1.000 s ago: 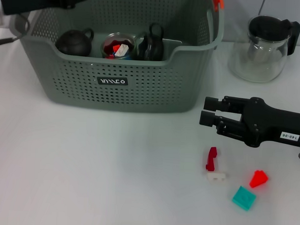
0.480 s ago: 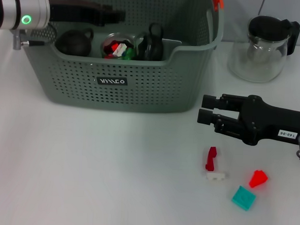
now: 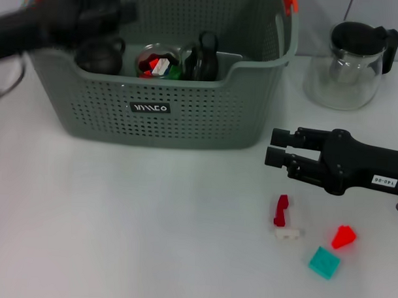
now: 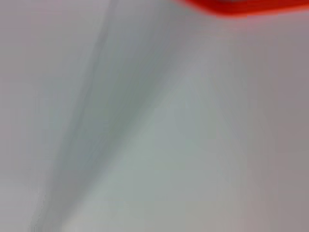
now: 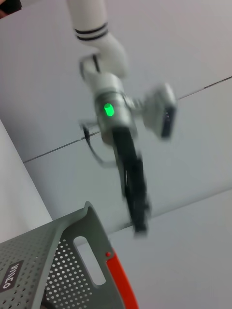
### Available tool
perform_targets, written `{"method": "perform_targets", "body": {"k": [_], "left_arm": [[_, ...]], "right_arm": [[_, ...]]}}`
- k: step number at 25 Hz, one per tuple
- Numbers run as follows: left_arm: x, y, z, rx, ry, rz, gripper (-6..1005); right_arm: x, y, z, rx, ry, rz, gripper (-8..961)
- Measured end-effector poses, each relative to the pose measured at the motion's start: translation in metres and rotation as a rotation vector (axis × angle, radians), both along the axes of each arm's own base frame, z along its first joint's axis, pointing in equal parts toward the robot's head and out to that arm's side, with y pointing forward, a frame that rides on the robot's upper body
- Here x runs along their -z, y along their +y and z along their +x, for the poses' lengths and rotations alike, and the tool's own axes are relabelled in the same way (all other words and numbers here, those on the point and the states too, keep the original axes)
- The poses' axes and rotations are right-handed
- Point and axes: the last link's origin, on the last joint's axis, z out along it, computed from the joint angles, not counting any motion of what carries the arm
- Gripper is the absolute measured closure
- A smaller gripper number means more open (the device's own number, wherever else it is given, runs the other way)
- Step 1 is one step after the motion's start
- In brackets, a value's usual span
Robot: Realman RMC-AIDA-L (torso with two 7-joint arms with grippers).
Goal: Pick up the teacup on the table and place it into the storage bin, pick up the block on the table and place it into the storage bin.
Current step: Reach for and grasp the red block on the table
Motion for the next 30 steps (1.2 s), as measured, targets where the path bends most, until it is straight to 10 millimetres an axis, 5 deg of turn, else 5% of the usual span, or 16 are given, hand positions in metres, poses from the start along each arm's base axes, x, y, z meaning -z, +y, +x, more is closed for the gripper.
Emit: {"method": "perform_targets", "body": {"k": [4, 10, 18, 30], "left_arm": [[0.017, -0.055, -0.025, 0.173, 0.022, -0.007, 351], [0.084, -0.109, -0.053, 0.238, 0.174, -0.062, 353], [0.116, -0.111, -0.06, 0.218, 0.206, -0.143, 353], [0.119, -0.106, -0.067, 0.16, 0.228, -0.116, 353]], "right_arm": [[0.0, 0.001, 0.0, 0.002, -0.005, 0.0, 450], [0.003, 0.0, 0.004, -0.004, -0.042, 0.002, 449], [0.0, 0.0, 0.004, -0.045, -0.216, -0.093, 448], [-0.066, 0.027, -0.051, 0.024, -0.758, -0.245, 447]]}}
